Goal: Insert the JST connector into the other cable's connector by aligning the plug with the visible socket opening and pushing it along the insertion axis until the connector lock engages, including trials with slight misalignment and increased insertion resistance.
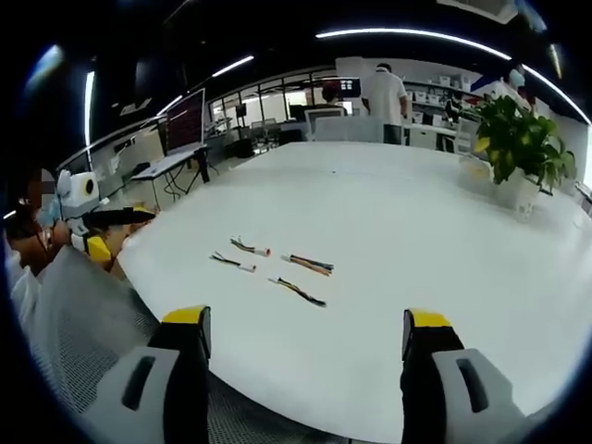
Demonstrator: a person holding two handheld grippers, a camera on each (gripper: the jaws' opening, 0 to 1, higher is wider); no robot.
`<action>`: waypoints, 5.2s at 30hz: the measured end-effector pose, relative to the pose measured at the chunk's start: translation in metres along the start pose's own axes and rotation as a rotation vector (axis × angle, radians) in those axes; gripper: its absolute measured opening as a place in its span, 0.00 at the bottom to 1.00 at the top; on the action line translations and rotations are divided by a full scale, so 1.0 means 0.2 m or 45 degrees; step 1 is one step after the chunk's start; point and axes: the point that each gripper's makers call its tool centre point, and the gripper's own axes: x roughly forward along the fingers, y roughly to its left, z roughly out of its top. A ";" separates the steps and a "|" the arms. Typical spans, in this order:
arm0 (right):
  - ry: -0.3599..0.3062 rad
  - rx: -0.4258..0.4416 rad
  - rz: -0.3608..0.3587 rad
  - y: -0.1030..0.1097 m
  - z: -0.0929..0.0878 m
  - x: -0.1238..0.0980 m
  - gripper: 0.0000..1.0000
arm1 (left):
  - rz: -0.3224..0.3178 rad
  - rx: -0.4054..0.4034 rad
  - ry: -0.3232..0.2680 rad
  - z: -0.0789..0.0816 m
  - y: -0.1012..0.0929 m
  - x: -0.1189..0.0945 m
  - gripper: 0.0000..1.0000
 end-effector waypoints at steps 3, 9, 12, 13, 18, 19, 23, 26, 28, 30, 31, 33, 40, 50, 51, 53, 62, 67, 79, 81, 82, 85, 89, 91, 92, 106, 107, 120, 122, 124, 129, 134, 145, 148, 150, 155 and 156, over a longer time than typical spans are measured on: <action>0.031 0.012 0.009 0.00 -0.02 0.01 0.83 | 0.001 0.035 0.065 -0.04 0.00 0.01 0.99; 0.053 0.014 0.021 0.01 -0.03 0.01 0.83 | -0.022 0.027 0.082 -0.05 -0.02 0.01 0.99; 0.065 0.017 0.021 0.01 -0.04 0.01 0.82 | -0.018 0.030 0.082 -0.04 -0.01 0.01 0.99; 0.064 0.018 0.018 0.01 -0.04 0.01 0.82 | -0.017 0.036 0.090 -0.05 -0.01 0.01 0.99; 0.062 0.033 0.029 0.01 -0.04 0.01 0.80 | -0.032 0.058 0.129 -0.06 -0.03 0.02 0.99; 0.055 0.033 0.036 0.01 -0.03 0.01 0.80 | -0.033 0.060 0.128 -0.06 -0.02 0.02 0.99; 0.071 0.040 0.061 0.02 -0.04 0.01 0.79 | -0.012 0.089 0.153 -0.05 0.01 0.05 0.99; 0.075 0.036 0.080 0.04 -0.04 0.02 0.80 | -0.006 0.108 0.147 -0.02 0.02 0.06 0.99; 0.084 0.042 0.084 0.03 -0.04 0.02 0.80 | -0.022 0.103 0.147 -0.01 0.01 0.08 0.99; 0.087 0.034 0.086 0.03 -0.04 0.02 0.80 | -0.041 0.107 0.135 0.01 0.01 0.10 0.99; 0.091 0.025 0.087 0.03 -0.04 0.02 0.80 | -0.055 0.110 0.134 0.03 0.00 0.12 0.99; 0.094 0.008 0.102 0.03 -0.04 0.02 0.79 | -0.069 0.118 0.129 0.05 0.00 0.14 0.99; 0.142 -0.064 0.175 0.04 -0.02 0.07 0.76 | -0.109 0.144 0.106 0.13 0.04 0.23 0.99; 0.135 -0.103 0.172 -0.03 0.07 0.14 0.74 | -0.112 0.141 0.053 0.23 0.11 0.32 0.99; 0.135 -0.107 0.169 -0.04 0.08 0.15 0.74 | -0.115 0.149 0.061 0.24 0.12 0.33 0.99; 0.133 -0.107 0.171 -0.06 0.10 0.16 0.73 | -0.113 0.155 0.068 0.24 0.13 0.33 0.99; 0.121 -0.150 0.180 -0.08 0.17 0.22 0.70 | -0.120 0.155 0.043 0.29 0.15 0.37 0.99; 0.125 -0.167 0.188 -0.10 0.19 0.25 0.68 | -0.112 0.162 0.042 0.31 0.19 0.40 0.99; 0.137 -0.215 0.223 -0.15 0.23 0.33 0.63 | -0.143 0.163 0.046 0.33 0.23 0.49 0.99; 0.159 -0.234 0.255 -0.15 0.23 0.35 0.63 | -0.157 0.163 0.050 0.33 0.23 0.52 0.99; 0.163 -0.241 0.263 -0.14 0.22 0.36 0.64 | -0.162 0.163 0.050 0.33 0.24 0.53 0.99; 0.172 -0.261 0.275 -0.15 0.23 0.39 0.62 | -0.165 0.182 0.065 0.33 0.26 0.57 0.99; 0.164 -0.260 0.296 -0.15 0.24 0.43 0.61 | -0.185 0.204 0.093 0.31 0.27 0.62 0.99; 0.167 -0.267 0.313 -0.15 0.24 0.45 0.60 | -0.196 0.211 0.097 0.31 0.28 0.64 0.99; 0.170 -0.268 0.320 -0.15 0.24 0.46 0.58 | -0.201 0.212 0.101 0.30 0.28 0.66 0.99; 0.189 -0.295 0.429 -0.10 0.23 0.60 0.51 | -0.295 0.293 0.204 0.19 0.29 0.83 0.89; 0.191 -0.299 0.433 -0.10 0.23 0.61 0.52 | -0.304 0.299 0.205 0.19 0.29 0.84 0.89; 0.262 -0.347 0.526 -0.06 0.15 0.72 0.48 | -0.385 0.360 0.227 0.11 0.28 0.95 0.81; 0.266 -0.355 0.531 -0.06 0.14 0.74 0.47 | -0.397 0.378 0.233 0.09 0.27 0.96 0.79; 0.268 -0.367 0.547 -0.05 0.14 0.75 0.46 | -0.404 0.404 0.236 0.08 0.27 0.98 0.77; 0.281 -0.415 0.583 -0.03 0.12 0.77 0.44 | -0.435 0.407 0.246 0.05 0.26 1.00 0.71; 0.275 -0.440 0.614 -0.02 0.11 0.80 0.41 | -0.466 0.415 0.238 0.03 0.24 1.02 0.65; 0.295 -0.507 0.732 0.07 0.06 0.83 0.36 | -0.584 0.490 0.213 -0.01 0.15 1.01 0.44; 0.271 -0.547 0.776 0.10 0.06 0.83 0.33 | -0.597 0.496 0.215 -0.02 0.14 1.01 0.41; 0.255 -0.579 0.797 0.12 0.06 0.83 0.31 | -0.607 0.504 0.214 -0.03 0.13 1.01 0.38; 0.257 -0.599 0.841 0.13 0.05 0.84 0.28 | -0.626 0.492 0.210 -0.04 0.12 1.01 0.28; 0.251 -0.608 0.849 0.14 0.05 0.84 0.27 | -0.625 0.496 0.218 -0.05 0.13 1.02 0.28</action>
